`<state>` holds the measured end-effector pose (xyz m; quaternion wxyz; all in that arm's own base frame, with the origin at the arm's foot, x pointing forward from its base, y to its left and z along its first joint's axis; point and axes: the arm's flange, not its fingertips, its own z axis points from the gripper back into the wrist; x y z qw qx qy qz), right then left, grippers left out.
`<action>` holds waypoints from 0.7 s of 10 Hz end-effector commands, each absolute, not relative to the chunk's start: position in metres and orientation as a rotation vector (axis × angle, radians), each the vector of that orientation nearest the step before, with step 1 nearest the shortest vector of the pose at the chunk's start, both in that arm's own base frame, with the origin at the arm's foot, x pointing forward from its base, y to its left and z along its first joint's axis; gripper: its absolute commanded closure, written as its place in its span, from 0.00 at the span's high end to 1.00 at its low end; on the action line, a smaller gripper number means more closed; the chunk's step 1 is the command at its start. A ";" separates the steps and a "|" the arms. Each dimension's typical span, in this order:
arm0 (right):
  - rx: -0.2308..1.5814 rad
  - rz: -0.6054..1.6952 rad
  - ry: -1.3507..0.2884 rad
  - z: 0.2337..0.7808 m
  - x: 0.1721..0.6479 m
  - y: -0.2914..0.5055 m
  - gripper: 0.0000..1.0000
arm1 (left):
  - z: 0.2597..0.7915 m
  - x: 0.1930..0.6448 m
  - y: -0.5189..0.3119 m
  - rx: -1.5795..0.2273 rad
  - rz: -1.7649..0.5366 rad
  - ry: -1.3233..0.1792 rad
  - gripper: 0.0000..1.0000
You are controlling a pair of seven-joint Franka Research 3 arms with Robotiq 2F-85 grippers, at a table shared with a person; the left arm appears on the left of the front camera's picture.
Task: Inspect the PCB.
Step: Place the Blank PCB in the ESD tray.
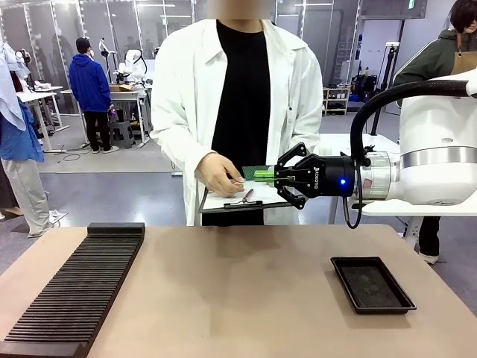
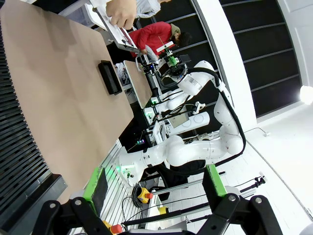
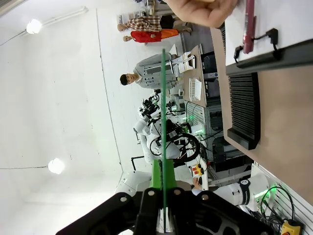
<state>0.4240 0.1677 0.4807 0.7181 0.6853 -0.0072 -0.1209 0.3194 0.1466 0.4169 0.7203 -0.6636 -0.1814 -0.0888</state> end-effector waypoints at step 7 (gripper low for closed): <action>1.306 -0.178 -0.163 0.482 0.403 0.064 0.03 | 0.418 0.318 0.148 -1.459 -0.199 -0.394 1.00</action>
